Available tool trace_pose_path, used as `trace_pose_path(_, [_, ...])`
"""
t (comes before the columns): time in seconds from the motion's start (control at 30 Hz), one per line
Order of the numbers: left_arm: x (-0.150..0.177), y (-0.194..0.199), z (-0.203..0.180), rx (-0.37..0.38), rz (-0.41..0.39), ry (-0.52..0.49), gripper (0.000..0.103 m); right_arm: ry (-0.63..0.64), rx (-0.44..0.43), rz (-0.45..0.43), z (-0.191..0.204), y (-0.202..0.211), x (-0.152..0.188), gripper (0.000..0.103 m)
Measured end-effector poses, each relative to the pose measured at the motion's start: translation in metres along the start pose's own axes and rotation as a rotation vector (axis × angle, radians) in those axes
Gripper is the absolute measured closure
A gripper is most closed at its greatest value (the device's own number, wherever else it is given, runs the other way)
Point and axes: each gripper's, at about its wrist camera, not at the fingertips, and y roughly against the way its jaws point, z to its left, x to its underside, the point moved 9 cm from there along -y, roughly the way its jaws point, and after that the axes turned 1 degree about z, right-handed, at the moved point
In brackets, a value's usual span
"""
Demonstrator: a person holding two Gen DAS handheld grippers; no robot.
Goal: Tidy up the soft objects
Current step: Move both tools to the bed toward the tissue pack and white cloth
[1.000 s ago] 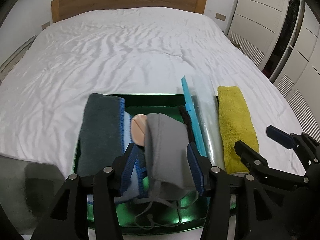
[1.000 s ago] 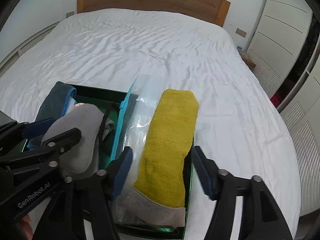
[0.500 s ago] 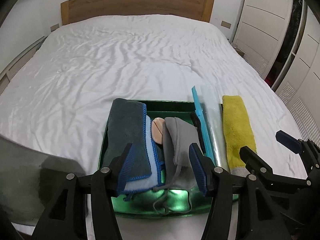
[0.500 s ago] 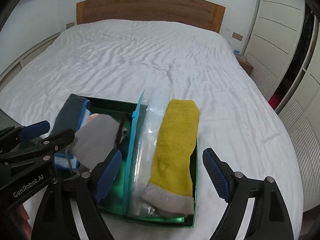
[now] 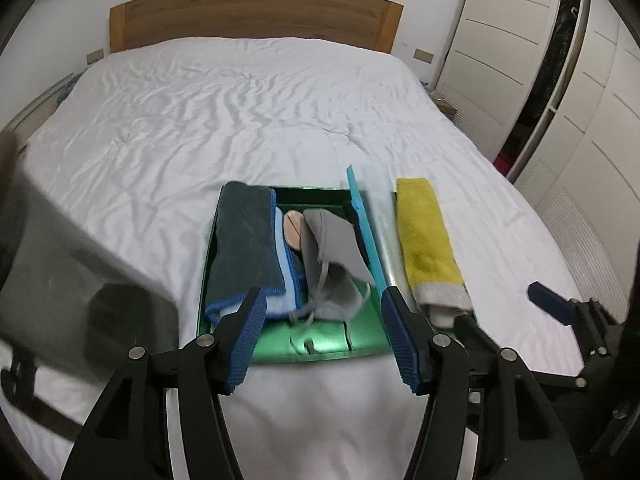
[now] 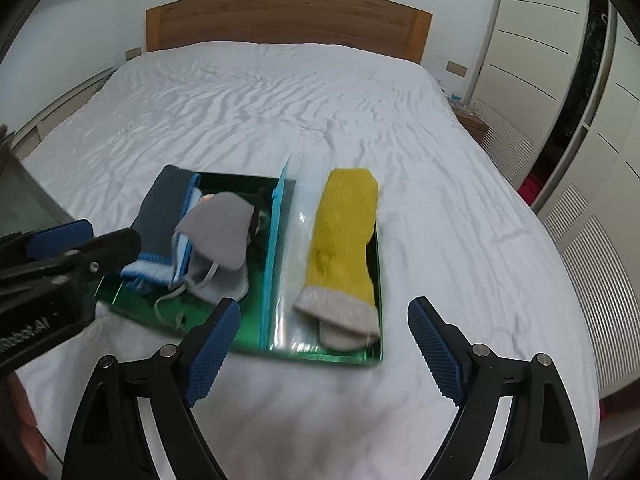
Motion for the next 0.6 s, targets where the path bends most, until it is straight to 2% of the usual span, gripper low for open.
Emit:
trace_pose_path(0.3, [0.044,0.075,0.026,0.054,0.000,-0.032,0.049,0.048,0.016,0.020,0.054,0.072,0.042,0.016])
trace_pose_path(0.47, [0.071,0.118,0.076,0.047,0.013,-0.038,0.049,0.054,-0.013,0.015,0.097,0.120,0.061,0.016])
trace_pose_path(0.6, [0.092,0.153,0.129,0.002,0.003,-0.059,0.049,0.043,-0.058,0.005,0.147,0.155,0.074,0.016])
